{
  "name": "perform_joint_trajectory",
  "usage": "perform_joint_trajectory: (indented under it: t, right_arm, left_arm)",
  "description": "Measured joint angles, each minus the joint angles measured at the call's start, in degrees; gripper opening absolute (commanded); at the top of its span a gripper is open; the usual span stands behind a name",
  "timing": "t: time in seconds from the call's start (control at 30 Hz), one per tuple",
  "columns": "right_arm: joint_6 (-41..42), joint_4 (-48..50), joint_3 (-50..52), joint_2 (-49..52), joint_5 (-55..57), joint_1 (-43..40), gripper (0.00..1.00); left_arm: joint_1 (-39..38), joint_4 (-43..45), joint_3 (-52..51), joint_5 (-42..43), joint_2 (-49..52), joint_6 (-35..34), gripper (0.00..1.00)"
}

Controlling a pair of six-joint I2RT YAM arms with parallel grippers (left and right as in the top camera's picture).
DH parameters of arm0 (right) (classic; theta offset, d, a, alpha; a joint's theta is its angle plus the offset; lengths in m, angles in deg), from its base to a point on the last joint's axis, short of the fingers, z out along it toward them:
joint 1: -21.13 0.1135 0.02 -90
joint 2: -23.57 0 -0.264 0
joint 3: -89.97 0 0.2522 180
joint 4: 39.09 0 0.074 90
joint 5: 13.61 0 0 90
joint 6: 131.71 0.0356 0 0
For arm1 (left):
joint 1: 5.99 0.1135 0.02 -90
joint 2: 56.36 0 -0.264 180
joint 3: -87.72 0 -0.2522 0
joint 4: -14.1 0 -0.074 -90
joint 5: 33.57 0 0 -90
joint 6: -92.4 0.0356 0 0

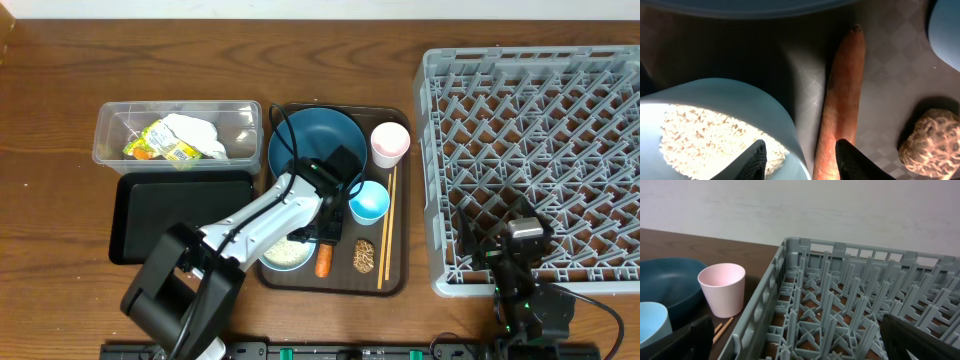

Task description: Sort waste into correct bins and load items into the dishwasher rack

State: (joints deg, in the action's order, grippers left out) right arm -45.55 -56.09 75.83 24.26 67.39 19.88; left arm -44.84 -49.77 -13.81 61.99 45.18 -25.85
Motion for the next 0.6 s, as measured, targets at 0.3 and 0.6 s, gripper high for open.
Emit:
perform_joint_trajectory:
  t: [0.3,0.6]
  right_arm:
    - [0.00,0.00,0.00,0.02,0.00,0.00,0.99]
    - [0.00,0.00,0.00,0.00,0.00,0.00,0.99]
  left_arm:
    - [0.02,0.81,0.00,0.02,0.48,-0.02,0.45]
    - [0.00,1.38,0.00,0.02,0.48,-0.02,0.41]
